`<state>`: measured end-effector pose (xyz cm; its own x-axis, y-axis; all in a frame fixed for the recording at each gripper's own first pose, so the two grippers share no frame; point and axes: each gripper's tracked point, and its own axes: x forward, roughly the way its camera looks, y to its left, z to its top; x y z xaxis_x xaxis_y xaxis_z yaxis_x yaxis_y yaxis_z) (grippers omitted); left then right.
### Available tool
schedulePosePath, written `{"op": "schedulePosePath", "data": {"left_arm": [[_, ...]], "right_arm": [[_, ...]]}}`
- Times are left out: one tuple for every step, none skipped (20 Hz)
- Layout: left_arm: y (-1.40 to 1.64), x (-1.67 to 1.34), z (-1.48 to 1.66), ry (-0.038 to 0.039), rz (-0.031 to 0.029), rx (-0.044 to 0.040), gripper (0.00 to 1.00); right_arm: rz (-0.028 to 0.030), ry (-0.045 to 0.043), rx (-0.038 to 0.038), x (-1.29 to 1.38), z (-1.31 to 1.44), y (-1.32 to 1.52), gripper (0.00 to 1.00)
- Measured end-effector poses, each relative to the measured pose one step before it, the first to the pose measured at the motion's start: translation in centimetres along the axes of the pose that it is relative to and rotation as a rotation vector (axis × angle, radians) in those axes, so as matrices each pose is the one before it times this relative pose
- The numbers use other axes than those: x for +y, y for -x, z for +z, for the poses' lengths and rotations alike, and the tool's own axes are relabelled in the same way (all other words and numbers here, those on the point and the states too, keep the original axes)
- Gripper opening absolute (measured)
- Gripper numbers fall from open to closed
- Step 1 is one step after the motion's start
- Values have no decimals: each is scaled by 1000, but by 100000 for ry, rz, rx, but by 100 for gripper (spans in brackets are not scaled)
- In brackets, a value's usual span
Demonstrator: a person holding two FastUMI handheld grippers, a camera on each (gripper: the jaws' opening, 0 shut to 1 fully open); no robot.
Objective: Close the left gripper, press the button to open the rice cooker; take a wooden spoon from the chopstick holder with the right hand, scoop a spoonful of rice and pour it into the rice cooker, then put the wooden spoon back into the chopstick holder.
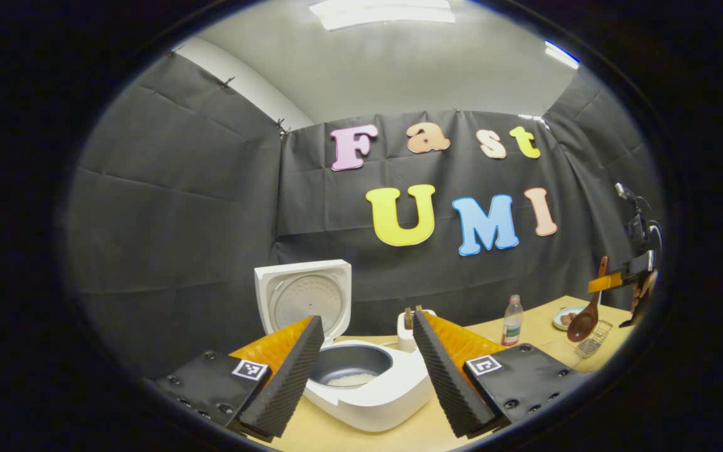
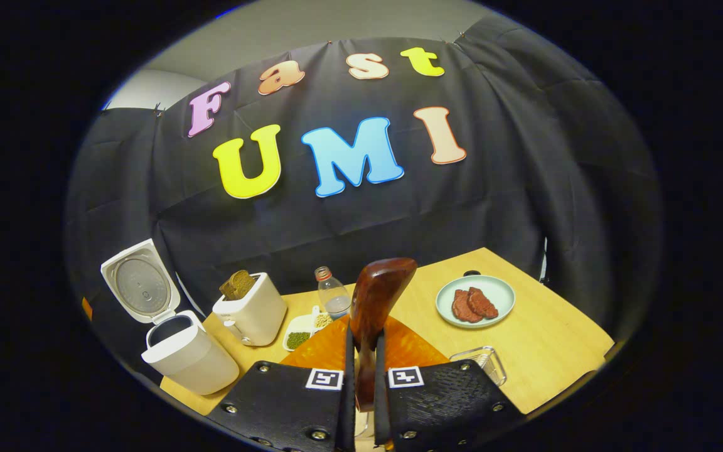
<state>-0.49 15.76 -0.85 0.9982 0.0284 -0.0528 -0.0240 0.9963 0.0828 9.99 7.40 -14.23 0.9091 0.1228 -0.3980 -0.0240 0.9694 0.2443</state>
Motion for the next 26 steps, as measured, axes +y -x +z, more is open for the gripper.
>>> {"op": "schedulePosePath", "data": {"left_arm": [[61,595,-174,216,64,411,99],[26,563,-147,-4,92,415,100],[139,591,-288,-255,117,496,100],[-53,498,-281,-490,129,657,99],[63,683,-242,-778,316,777,99],[114,634,-125,-495,352,616,99],[52,427,-244,-263,268,467,100],[66,348,-192,-241,261,371,99],[81,481,-291,-369,359,454,99],[33,411,-235,-407,411,533,99],[35,351,-168,-206,357,490,100],[30,269,-121,-83,195,384,99],[147,248,-81,-186,220,165,99],[-57,258,-69,-249,360,-26,99],[-33,193,-231,-93,322,-81,99],[-89,161,-85,115,194,-14,99],[57,134,-195,174,77,292,99],[-47,50,-199,-81,161,499,99],[2,81,-126,-259,138,233,96],[-59,8,13,-211,53,-251,99],[159,40,91,109,29,-462,99],[24,8,63,226,-45,-256,99],[-28,-91,-167,108,153,109,99],[-77,47,-120,80,39,246,99],[-48,43,-185,195,125,135,99],[-33,47,-17,293,115,111,93]], "right_arm": [[595,280,669,652,-709,-314,12],[311,642,883,653,-736,-204,12],[222,1139,655,539,-790,-328,12],[-568,2025,640,338,-769,-425,12],[-847,3060,-70,291,-594,-456,12],[-1063,4130,-192,280,-576,-478,12],[-859,4865,-90,359,-765,-472,12],[-942,5260,42,336,-651,-505,12],[-865,4928,429,363,-715,-482,12],[-914,4481,-21,371,-515,-362,12],[-1343,4013,-35,323,-525,-366,12],[-1265,3587,366,408,-588,-307,12],[-1012,3010,378,429,-557,-301,12],[-746,2756,509,611,-514,-198,12],[-485,2469,793,556,-532,-92,12],[58,1489,-573,684,86,-73,12],[191,673,-365,687,-3,-90,12],[1185,-692,551,895,-141,25,12],[2023,-2237,1090,996,-335,-41,12],[2376,-2969,1132,1031,-215,101,12],[2098,-2843,910,716,-173,36,12],[1155,-2533,800,472,-69,104,12],[1076,-2787,755,276,-149,194,12],[1131,-3263,933,491,-217,38,12],[1718,-4069,1291,485,-177,81,12],[1514,-4563,1124,256,-146,117,12]]}}
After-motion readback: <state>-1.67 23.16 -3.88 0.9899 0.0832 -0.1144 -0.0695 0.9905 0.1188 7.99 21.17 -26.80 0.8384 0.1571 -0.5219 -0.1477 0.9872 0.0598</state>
